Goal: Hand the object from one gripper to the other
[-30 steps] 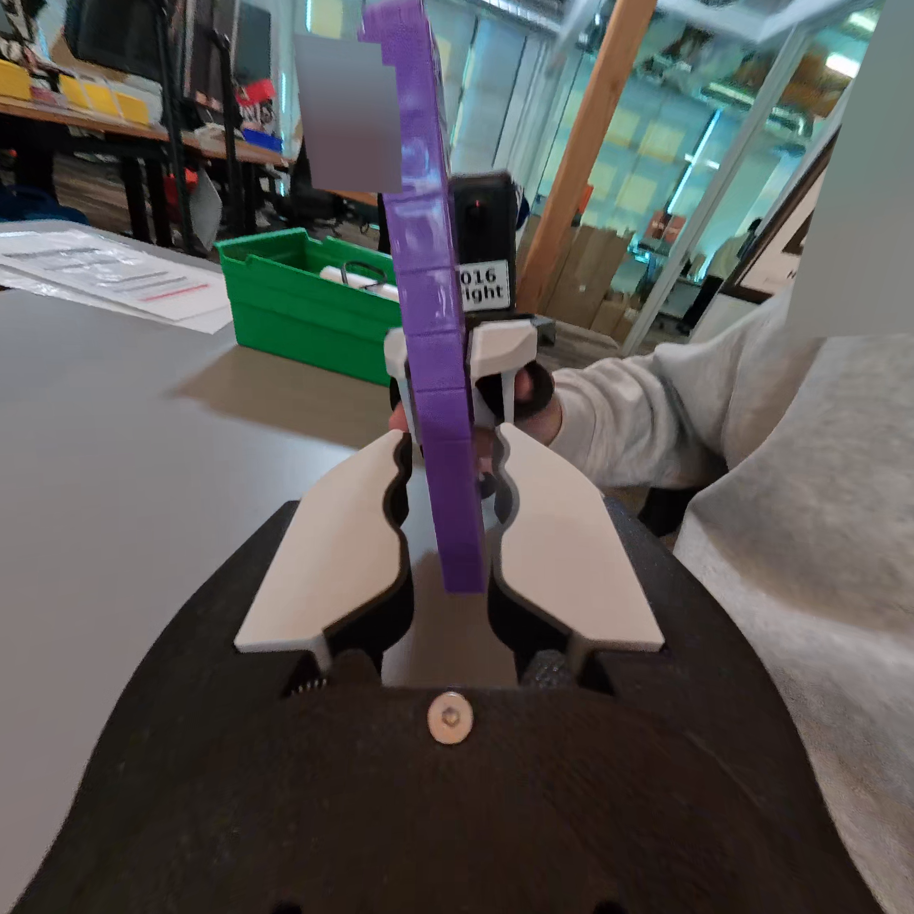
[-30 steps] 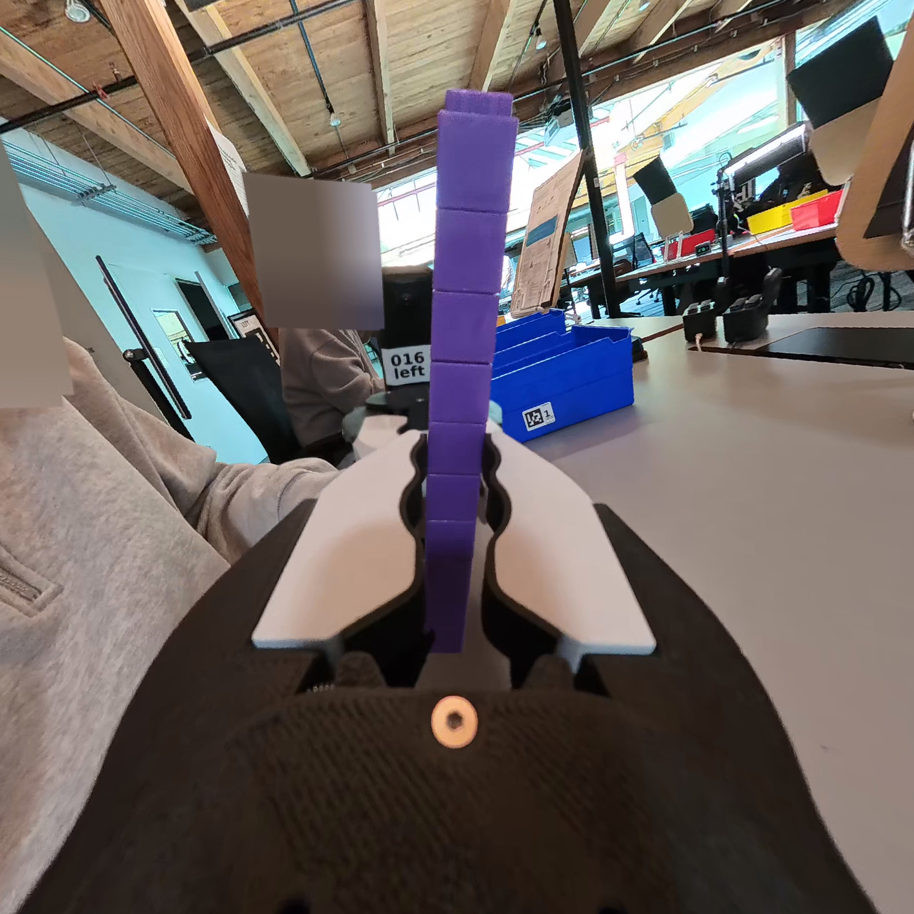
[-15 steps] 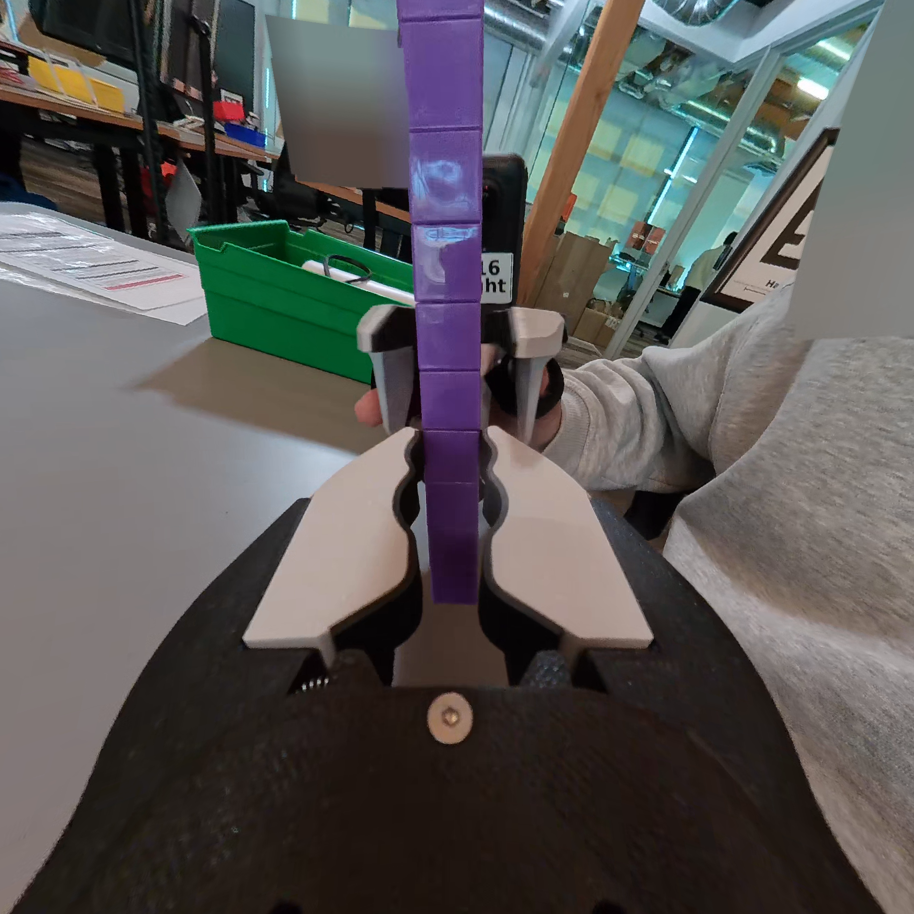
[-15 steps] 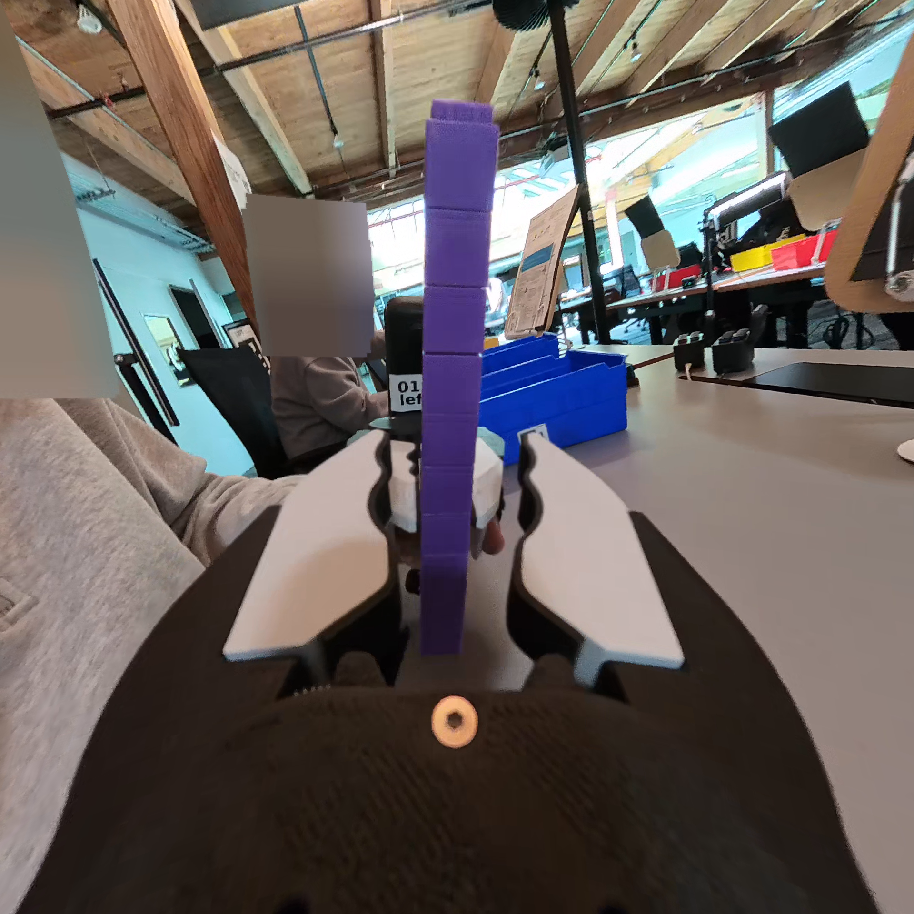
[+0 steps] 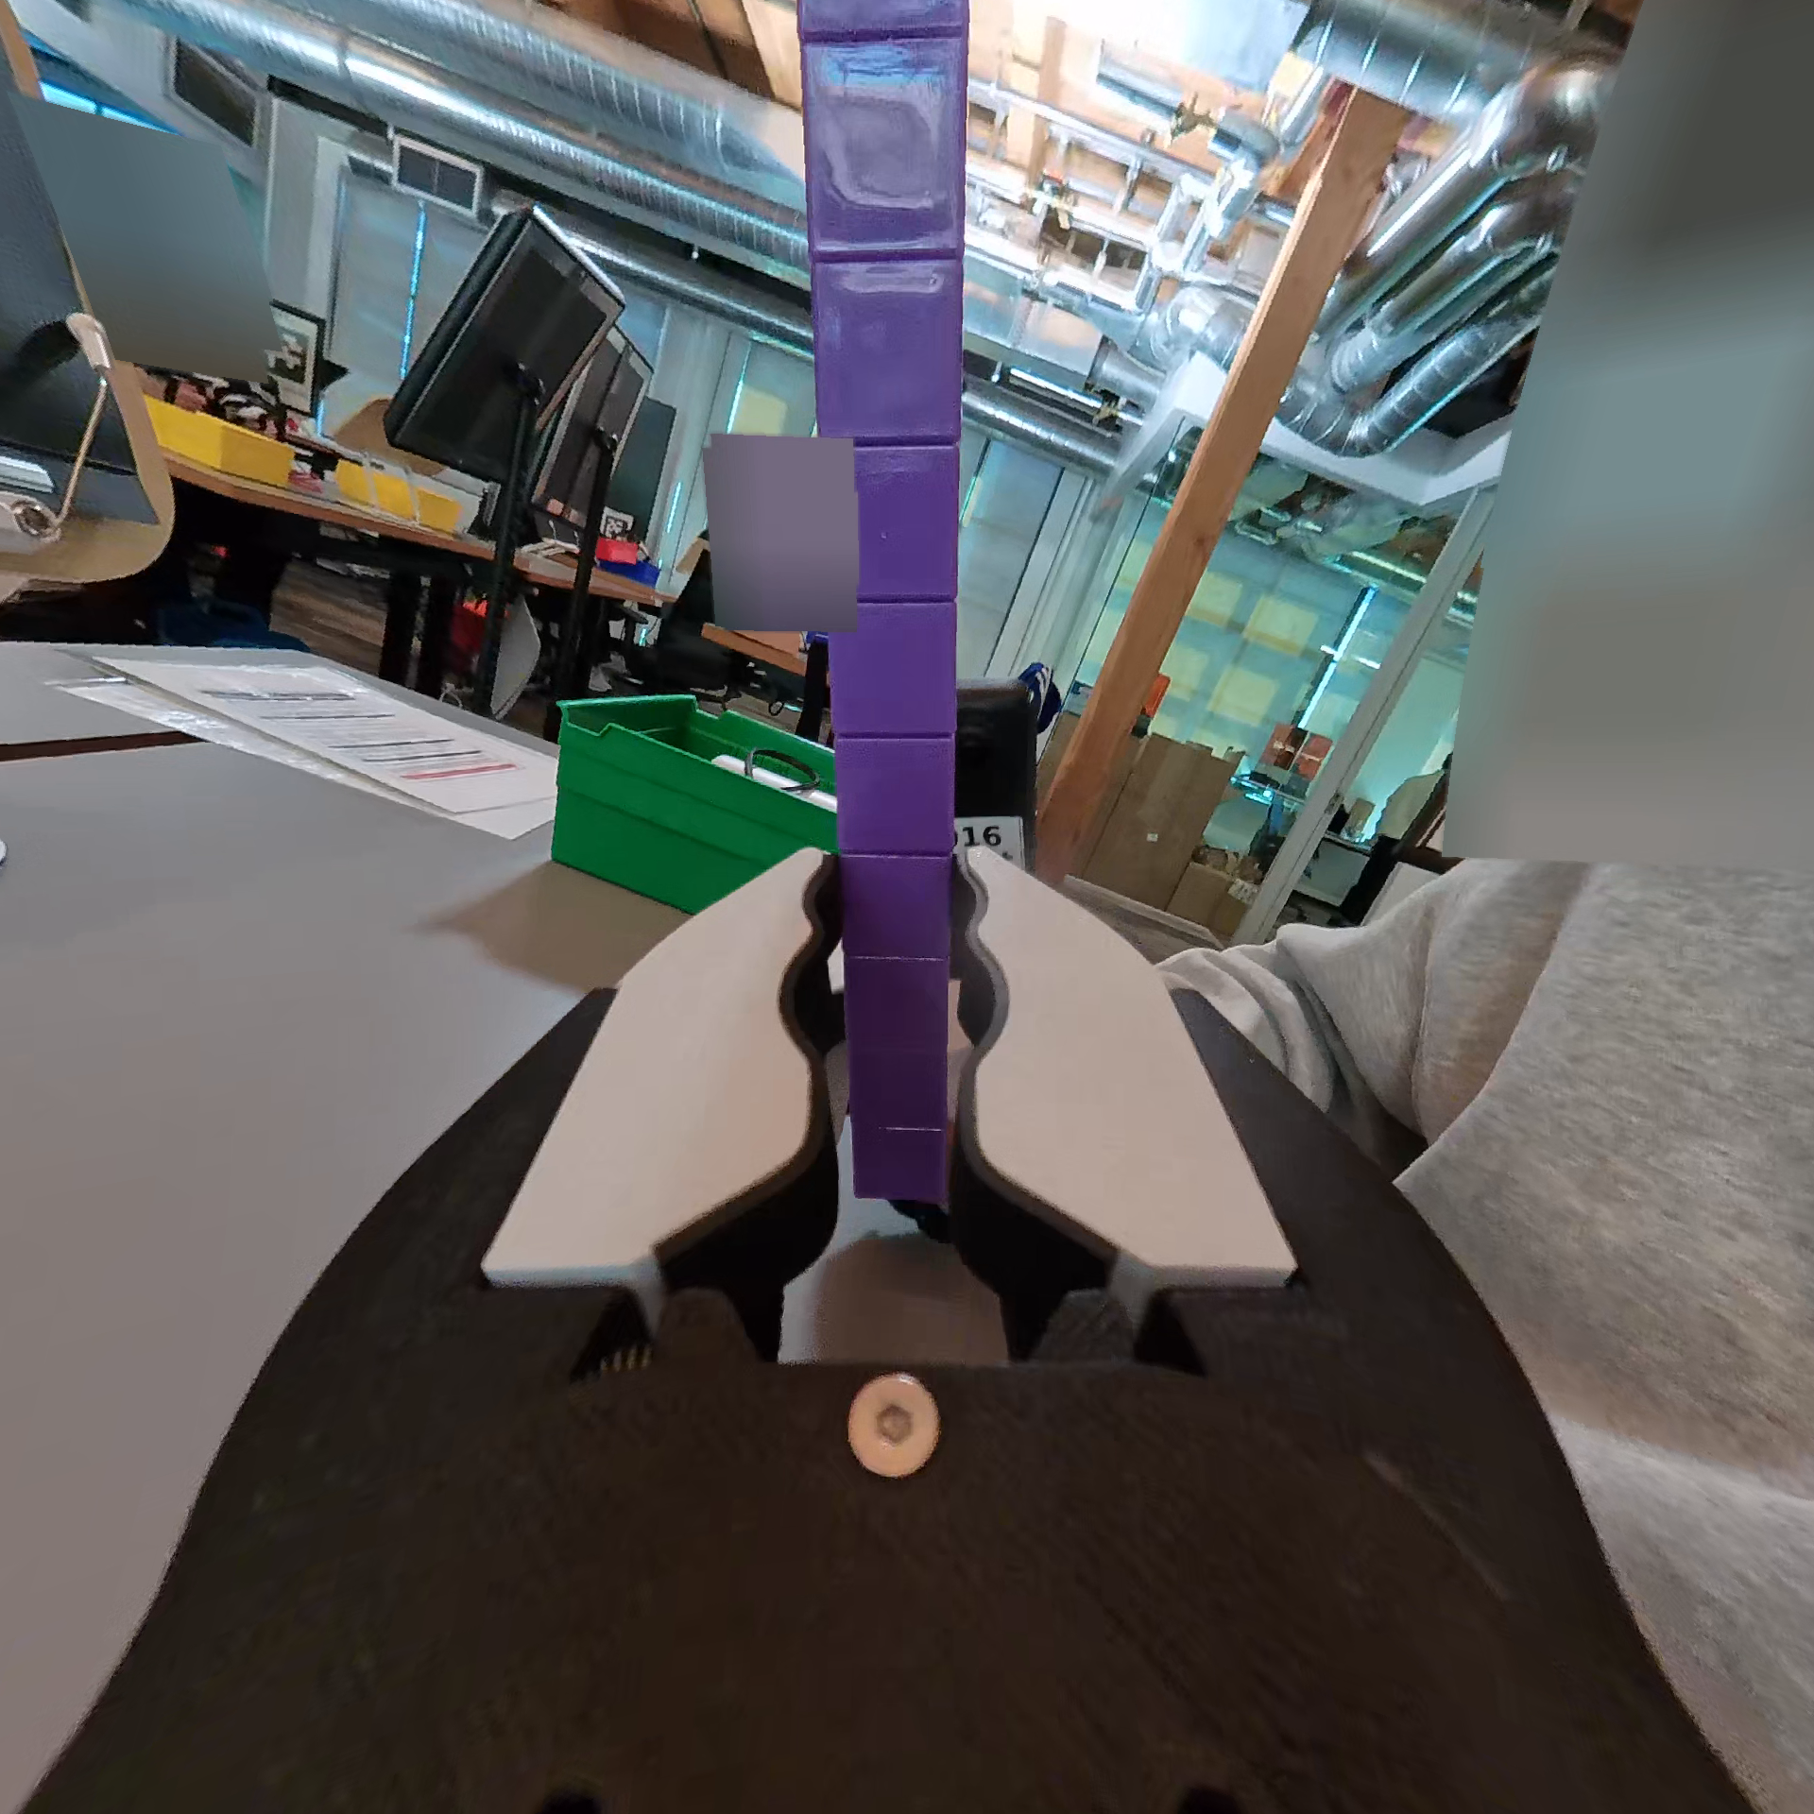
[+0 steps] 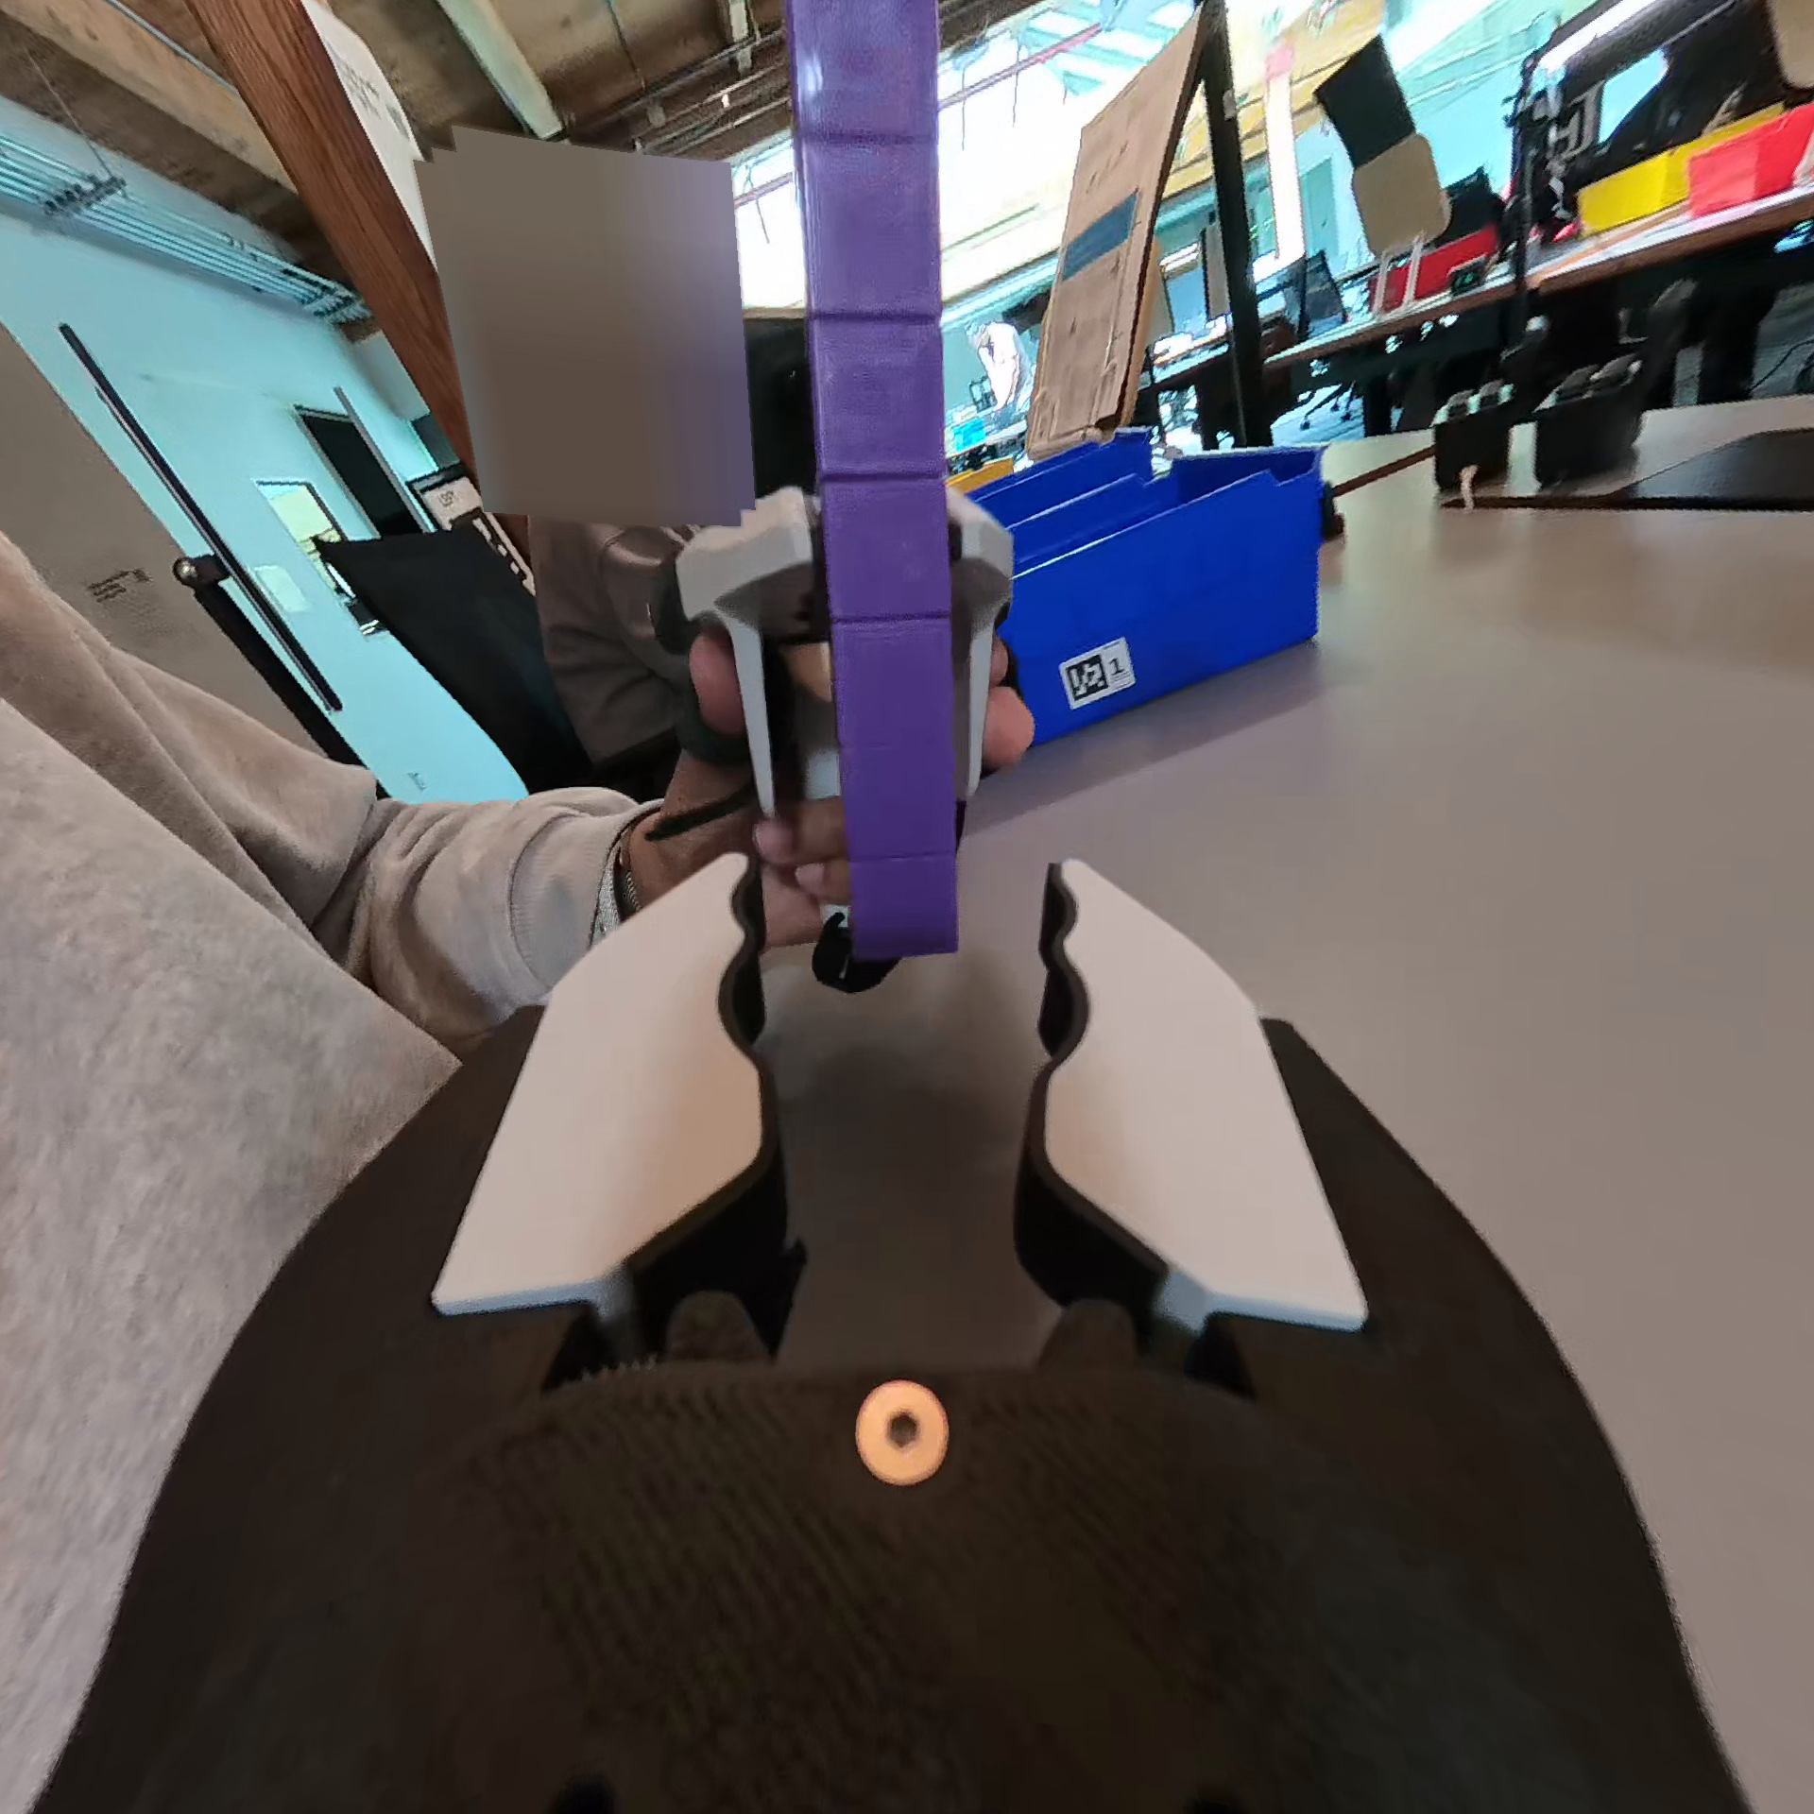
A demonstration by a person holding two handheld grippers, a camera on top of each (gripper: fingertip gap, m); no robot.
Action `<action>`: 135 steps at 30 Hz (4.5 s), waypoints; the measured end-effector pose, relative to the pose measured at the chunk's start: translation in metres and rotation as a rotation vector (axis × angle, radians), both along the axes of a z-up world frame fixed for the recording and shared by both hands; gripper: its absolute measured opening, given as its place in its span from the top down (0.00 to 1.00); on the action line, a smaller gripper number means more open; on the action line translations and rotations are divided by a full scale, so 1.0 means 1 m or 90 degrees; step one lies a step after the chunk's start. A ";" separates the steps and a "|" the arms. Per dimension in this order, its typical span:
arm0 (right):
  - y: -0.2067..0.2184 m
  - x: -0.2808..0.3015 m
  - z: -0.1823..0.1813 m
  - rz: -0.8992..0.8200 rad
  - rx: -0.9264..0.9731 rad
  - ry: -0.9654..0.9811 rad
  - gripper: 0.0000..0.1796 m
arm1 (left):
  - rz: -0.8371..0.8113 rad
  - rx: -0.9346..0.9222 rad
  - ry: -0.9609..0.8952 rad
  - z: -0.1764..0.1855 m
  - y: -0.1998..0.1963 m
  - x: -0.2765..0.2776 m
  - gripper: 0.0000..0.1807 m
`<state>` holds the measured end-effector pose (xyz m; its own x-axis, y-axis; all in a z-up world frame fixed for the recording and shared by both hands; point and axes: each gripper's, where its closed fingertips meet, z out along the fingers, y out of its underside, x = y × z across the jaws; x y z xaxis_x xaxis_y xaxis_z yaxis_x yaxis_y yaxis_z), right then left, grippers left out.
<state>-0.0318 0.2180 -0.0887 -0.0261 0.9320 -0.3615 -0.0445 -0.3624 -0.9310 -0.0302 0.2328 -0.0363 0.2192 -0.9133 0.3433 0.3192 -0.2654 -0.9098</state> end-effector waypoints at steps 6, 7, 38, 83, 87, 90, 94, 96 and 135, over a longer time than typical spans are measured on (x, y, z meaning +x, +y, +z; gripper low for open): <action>-0.010 -0.004 -0.003 0.016 0.031 -0.021 0.86 | -0.014 0.009 -0.013 0.006 -0.007 0.007 0.89; -0.011 -0.004 -0.003 0.017 0.037 -0.021 0.87 | -0.018 0.011 -0.011 0.006 -0.008 0.008 0.89; -0.028 -0.008 0.002 0.070 0.051 0.006 0.88 | 0.045 0.075 -0.129 0.097 -0.010 -0.056 0.88; 0.009 0.023 0.039 -0.061 0.055 0.099 0.88 | -0.112 -0.031 0.184 -0.042 -0.022 0.043 0.74; 0.003 0.020 0.039 -0.050 0.067 0.096 0.88 | -0.116 -0.004 0.215 -0.050 -0.027 0.050 0.79; 0.001 0.018 0.038 -0.045 0.073 0.092 0.87 | -0.111 -0.006 0.186 -0.044 -0.026 0.049 0.80; 0.000 0.018 0.039 -0.042 0.073 0.094 0.87 | -0.106 -0.025 0.131 -0.034 -0.021 0.041 0.82; 0.000 0.018 0.038 -0.044 0.070 0.094 0.88 | -0.119 -0.027 0.114 -0.030 -0.023 0.038 0.89; 0.006 0.029 0.060 -0.057 0.021 0.135 0.88 | -0.121 -0.048 0.059 -0.025 -0.024 0.043 0.72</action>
<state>-0.0029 0.2242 -0.0287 -0.0145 0.9454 -0.3255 -0.2718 -0.3170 -0.9086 0.0132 0.2083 -0.0615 0.0791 -0.9136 0.3989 0.1735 -0.3814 -0.9080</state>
